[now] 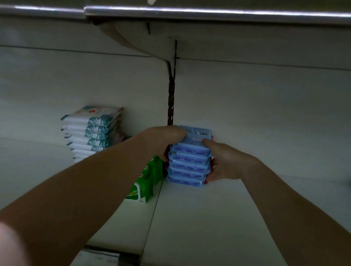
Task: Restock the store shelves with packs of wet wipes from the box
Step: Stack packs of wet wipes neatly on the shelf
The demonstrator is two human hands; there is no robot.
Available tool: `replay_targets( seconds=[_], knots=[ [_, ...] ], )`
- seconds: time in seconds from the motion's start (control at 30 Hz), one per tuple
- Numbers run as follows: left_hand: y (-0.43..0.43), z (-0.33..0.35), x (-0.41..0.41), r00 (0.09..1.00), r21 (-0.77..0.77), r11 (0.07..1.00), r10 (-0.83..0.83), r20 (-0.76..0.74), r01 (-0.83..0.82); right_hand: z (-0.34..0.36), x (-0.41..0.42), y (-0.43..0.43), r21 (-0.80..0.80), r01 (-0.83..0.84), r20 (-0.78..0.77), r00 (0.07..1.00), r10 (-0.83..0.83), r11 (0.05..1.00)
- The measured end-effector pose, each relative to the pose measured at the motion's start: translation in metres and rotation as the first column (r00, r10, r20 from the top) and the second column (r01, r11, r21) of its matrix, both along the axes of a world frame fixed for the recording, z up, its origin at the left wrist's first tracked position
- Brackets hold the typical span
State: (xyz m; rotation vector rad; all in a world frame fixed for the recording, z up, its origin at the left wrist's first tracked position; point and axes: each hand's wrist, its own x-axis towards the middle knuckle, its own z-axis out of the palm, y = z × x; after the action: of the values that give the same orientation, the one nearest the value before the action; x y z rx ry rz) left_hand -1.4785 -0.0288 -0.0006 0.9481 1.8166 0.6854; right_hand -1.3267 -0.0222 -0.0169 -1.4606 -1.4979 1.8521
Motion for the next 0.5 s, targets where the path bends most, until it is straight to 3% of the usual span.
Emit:
replay_targets(
  seconds=[0.2, 0.5],
  knots=[
    [0.002, 0.002, -0.003, 0.999, 0.014, 1.000, 0.020, 0.041, -0.020, 0.005, -0.013, -0.003, 0.144, 0.005, 0.154, 0.988, -0.027, 0.990],
    [0.009, 0.000, -0.003, 0.985, -0.012, 0.997, 0.071, 0.159, -0.070, -0.002, -0.020, -0.001, 0.286, 0.019, 0.181, 0.981, -0.074, 0.958]
  ],
)
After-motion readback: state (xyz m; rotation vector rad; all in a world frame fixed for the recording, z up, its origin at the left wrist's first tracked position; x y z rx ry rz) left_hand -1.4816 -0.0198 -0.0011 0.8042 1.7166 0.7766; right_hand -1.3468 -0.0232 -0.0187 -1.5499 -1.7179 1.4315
